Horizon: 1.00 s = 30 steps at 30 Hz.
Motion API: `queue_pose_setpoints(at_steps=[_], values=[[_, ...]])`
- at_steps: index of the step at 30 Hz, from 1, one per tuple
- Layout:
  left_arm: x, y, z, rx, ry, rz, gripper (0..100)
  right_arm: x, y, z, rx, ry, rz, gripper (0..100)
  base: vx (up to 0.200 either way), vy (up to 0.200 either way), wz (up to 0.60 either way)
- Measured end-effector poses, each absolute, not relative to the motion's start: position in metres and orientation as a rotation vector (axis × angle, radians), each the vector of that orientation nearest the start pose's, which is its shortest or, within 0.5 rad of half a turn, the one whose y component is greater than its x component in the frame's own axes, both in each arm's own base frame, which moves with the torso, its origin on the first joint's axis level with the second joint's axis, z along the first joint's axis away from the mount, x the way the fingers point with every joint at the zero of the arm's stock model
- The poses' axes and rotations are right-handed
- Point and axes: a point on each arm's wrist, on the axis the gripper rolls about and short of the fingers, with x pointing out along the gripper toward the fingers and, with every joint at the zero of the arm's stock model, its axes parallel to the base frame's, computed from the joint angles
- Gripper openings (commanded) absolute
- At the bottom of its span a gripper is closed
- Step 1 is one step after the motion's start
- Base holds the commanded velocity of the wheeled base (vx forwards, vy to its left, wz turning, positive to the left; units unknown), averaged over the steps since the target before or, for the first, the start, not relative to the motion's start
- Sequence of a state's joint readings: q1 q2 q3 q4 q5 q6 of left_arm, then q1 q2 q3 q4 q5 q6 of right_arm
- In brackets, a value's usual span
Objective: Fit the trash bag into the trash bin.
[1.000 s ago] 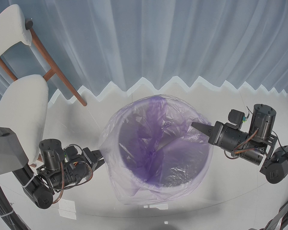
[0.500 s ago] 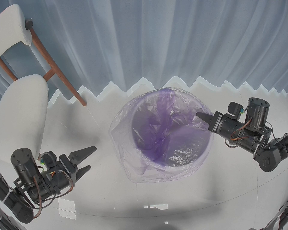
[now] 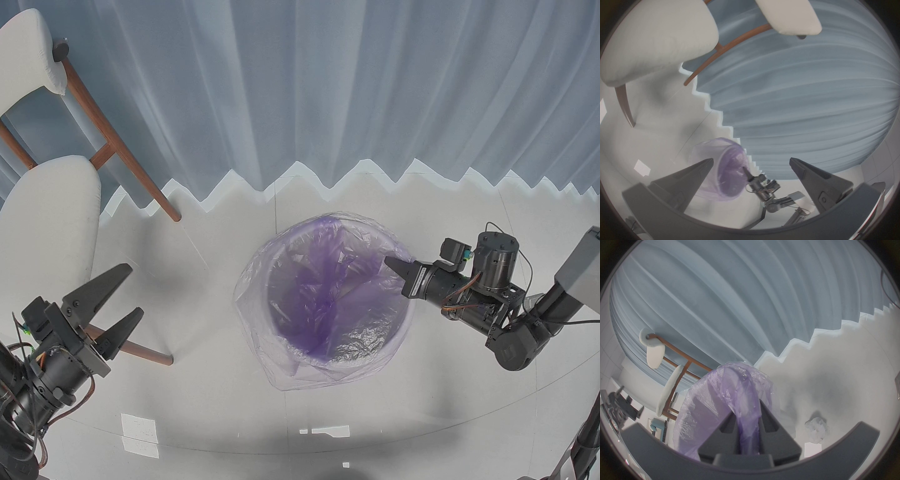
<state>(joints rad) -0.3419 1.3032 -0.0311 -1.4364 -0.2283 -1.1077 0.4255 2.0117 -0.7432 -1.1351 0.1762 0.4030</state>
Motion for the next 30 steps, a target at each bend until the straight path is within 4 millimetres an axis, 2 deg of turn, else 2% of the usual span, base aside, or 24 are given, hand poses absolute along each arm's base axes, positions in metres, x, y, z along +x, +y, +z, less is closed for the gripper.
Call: queue_pose_setpoints(at_steps=[12,18,24,25,30], values=[[0.114,-0.039,0.175,-1.142,0.045,-0.609,100,0.364,0.17,0.064,0.39,0.198,0.578,0,0.0,0.0,0.0],[0.112,-0.038,0.177,-1.146,0.031,-0.608,100,0.375,0.185,0.049,0.433,0.207,0.585,0,0.0,0.0,0.0],[0.112,-0.036,0.177,-1.146,0.02,-0.598,100,0.385,0.199,0.045,0.466,0.175,0.544,0,0.0,0.0,0.0],[0.112,-0.036,0.177,-1.146,0.02,-0.596,100,0.387,0.2,0.043,0.468,0.174,0.541,100,0.0,0.0,0.0],[0.113,-0.035,0.177,-1.148,0.015,-0.586,100,0.388,0.208,0.036,0.469,0.18,0.545,100,0.0,0.0,0.0]])
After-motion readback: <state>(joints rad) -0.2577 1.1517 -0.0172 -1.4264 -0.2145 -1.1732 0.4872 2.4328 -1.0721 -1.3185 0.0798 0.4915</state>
